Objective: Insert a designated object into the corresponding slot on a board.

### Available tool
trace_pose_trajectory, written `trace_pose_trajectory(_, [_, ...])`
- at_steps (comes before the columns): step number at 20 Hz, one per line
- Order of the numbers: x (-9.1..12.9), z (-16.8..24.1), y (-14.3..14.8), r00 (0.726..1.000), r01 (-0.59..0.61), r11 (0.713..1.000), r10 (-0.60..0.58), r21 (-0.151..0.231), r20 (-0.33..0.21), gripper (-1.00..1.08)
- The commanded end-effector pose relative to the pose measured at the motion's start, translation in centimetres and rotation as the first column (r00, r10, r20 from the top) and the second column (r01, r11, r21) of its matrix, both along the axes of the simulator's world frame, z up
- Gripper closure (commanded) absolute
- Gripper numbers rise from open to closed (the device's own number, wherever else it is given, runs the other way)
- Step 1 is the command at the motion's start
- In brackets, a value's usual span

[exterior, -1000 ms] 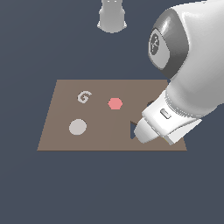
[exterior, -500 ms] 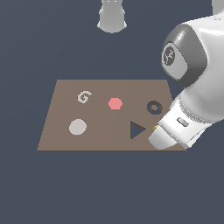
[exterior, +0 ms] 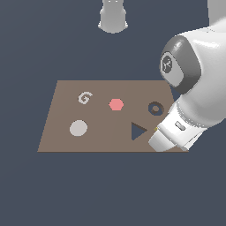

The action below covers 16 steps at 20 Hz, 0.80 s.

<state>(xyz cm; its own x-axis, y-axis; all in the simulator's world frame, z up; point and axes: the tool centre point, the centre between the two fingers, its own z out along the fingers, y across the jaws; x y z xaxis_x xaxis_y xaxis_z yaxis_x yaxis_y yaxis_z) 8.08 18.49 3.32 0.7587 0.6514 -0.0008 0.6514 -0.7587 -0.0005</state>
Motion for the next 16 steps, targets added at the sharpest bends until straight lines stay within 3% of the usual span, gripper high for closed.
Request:
trace_pose_trajectory(1, [0.02, -0.32, 0.03, 1.0, -0.001, 1.0, 0.001, 0.0, 0.001, -0.92])
trace_pose_trajectory(2, [0.02, -0.32, 0.03, 1.0, -0.001, 1.0, 0.001, 0.0, 0.001, 1.08])
trace_pose_trajectory(16, [0.07, -0.26, -0.06, 1.0, 0.008, 1.0, -0.008, 0.0, 0.001, 1.08])
